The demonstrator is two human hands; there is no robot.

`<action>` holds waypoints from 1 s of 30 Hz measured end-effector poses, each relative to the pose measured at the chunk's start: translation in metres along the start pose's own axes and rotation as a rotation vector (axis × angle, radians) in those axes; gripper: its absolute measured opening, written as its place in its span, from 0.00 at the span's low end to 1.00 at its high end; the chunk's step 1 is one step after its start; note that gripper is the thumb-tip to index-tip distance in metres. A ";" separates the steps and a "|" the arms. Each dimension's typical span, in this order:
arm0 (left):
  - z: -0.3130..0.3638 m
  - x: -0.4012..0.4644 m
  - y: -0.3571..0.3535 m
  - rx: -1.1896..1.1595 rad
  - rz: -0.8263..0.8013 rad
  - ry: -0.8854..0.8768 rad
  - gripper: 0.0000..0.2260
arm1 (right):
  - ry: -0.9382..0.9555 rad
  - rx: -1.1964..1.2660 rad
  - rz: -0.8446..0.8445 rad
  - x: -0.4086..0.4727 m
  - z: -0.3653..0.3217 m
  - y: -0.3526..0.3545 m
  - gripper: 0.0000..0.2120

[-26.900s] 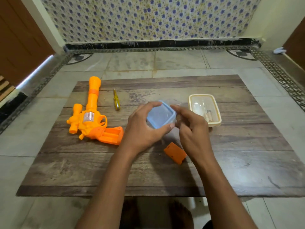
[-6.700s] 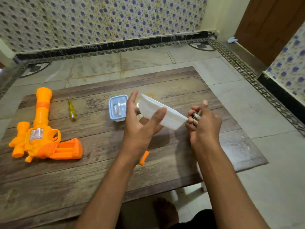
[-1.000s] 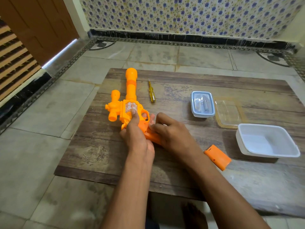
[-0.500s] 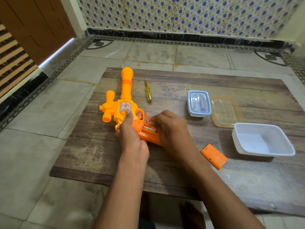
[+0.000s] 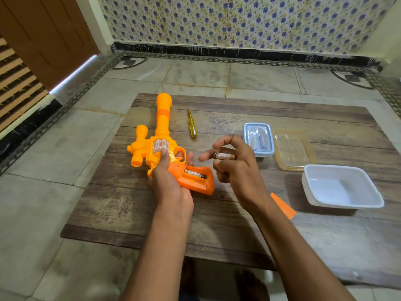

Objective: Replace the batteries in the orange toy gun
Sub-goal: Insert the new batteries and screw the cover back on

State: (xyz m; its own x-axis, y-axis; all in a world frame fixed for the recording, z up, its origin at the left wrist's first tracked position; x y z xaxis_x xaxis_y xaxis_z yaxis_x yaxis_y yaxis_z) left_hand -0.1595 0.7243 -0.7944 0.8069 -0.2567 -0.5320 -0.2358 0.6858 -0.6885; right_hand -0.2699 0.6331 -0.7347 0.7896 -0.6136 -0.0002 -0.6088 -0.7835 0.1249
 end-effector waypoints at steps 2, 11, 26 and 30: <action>-0.002 0.003 0.002 -0.009 -0.007 0.021 0.24 | 0.033 -0.069 -0.075 -0.001 0.000 0.001 0.11; -0.002 0.002 0.001 -0.035 0.024 0.028 0.19 | 0.004 -0.073 -0.095 0.001 0.007 -0.001 0.05; 0.003 -0.003 -0.004 -0.064 0.024 0.016 0.20 | 0.434 -0.835 -0.101 0.000 0.004 -0.013 0.09; 0.003 -0.002 -0.003 -0.076 0.018 0.035 0.21 | 0.447 -0.890 -0.142 -0.002 0.004 -0.013 0.10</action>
State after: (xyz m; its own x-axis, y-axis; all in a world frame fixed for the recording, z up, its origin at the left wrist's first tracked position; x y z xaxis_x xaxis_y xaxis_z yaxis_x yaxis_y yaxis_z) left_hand -0.1594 0.7245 -0.7896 0.7833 -0.2692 -0.5604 -0.2917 0.6369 -0.7136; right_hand -0.2639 0.6443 -0.7406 0.9179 -0.2837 0.2773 -0.3724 -0.3755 0.8487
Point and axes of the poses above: each hand's wrist, its own x-axis towards the middle knuckle, its own y-axis out of the back of the hand, z = x × y, the point moved 2 cm from there along x, towards the middle knuckle, and after that the axes turned 12 degrees about -x, right-handed, at the moved point
